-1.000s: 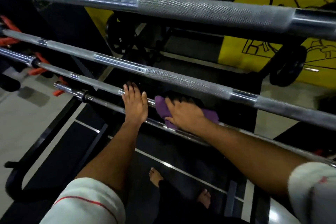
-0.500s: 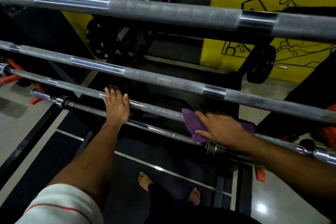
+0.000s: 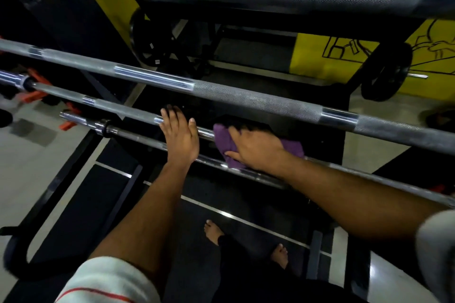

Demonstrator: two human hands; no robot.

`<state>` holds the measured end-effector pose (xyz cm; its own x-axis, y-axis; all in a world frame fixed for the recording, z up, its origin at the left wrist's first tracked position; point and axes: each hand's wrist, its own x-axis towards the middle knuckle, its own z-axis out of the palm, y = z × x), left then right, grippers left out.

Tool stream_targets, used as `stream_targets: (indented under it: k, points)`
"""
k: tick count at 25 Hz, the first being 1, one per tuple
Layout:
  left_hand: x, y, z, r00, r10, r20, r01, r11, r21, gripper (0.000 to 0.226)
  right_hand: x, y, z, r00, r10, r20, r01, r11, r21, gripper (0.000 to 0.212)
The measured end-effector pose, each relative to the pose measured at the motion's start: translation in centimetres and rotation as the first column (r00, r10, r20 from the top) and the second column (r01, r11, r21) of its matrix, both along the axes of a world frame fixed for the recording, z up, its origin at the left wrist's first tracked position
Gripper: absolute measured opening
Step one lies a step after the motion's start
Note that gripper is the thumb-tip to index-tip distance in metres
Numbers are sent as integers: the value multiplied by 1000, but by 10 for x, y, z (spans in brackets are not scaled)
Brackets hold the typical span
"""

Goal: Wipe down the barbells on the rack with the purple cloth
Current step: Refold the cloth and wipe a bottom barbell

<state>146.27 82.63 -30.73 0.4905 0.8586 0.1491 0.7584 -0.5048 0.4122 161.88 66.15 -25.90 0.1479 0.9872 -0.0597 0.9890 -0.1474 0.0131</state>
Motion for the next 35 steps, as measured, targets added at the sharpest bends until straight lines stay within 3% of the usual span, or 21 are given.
stream_targets:
  k: [7, 10, 13, 15, 16, 18, 20, 22, 25, 27, 29, 32, 35]
  points:
    - [-6, 9, 12, 994, -52, -94, 40, 991, -130, 57, -9, 18, 4, 999, -14, -50, 15, 999, 29, 61]
    - [-26, -18, 25, 982, -183, 43, 188, 968, -168, 61, 8, -22, 26, 971, -70, -228, 81, 996, 39, 45]
    - [-48, -91, 46, 913, -342, 222, 379, 913, -151, 78, 10, -77, 46, 904, -39, -427, 94, 990, 109, 63]
    - [-53, -137, 60, 859, -405, 314, 477, 855, -202, 91, -3, -109, 50, 824, -14, -567, 86, 991, 101, 82]
    - [-54, -152, 68, 830, -428, 358, 525, 816, -242, 96, -12, -120, 46, 770, -15, -637, 87, 993, 81, 82]
    - [-49, -161, 82, 763, -512, 394, 628, 732, -265, 94, -26, -133, 40, 611, -48, -790, 143, 988, 51, 61]
    - [-47, -155, 89, 693, -633, 345, 714, 670, -205, 78, -40, -140, 37, 428, -101, -898, 239, 971, 5, 37]
    - [-49, -141, 89, 612, -734, 295, 790, 588, -176, 55, -52, -142, 33, 295, -156, -943, 289, 955, -68, 28]
    - [-56, -122, 94, 594, -766, 246, 792, 504, -344, 31, -70, -136, 29, 135, -234, -963, 327, 928, -180, 45]
    - [-60, -112, 96, 617, -734, 284, 765, 475, -435, 30, -81, -132, 36, 52, -251, -967, 370, 904, -214, 59]
    - [-62, -100, 98, 627, -679, 382, 767, 451, -457, 33, -95, -129, 48, 49, -226, -973, 426, 886, -184, 66]
    - [-60, -77, 101, 606, -648, 462, 783, 386, -487, 40, -114, -124, 61, 172, -236, -956, 480, 868, -128, 68]
    - [-55, -60, 103, 481, -776, 408, 847, 292, -445, 36, -126, -125, 64, 287, -317, -904, 646, 761, -62, 28]
